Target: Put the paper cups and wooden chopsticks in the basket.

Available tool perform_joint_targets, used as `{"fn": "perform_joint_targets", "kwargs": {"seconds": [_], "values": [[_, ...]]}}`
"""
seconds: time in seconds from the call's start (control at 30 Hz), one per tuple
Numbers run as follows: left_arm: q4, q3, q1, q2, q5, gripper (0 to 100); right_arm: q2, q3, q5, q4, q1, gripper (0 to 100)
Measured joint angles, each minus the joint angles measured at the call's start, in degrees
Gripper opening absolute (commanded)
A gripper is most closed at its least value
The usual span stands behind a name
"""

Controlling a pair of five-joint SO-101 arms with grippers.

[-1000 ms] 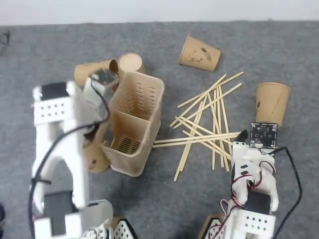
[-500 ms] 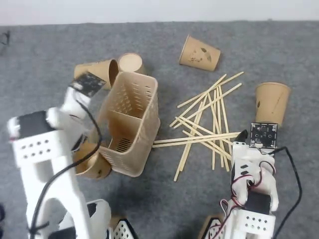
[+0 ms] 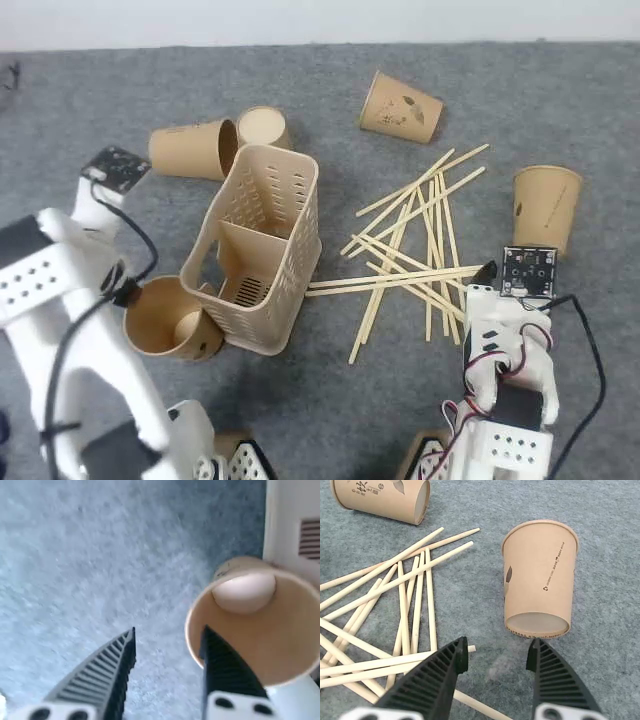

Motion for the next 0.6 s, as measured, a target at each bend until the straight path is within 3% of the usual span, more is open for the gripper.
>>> {"fn": "perform_joint_targets", "kwargs": {"seconds": [0.43,0.6], "values": [[1.2,-0.1,-0.5,5.8,-2.0,21,0.0,0.0,0.0,0.0,0.0,20.5],[-2.5,4.7,0.5,5.8,-2.2,20,0.0,0.0,0.0,0.0,0.0,20.5]]}}
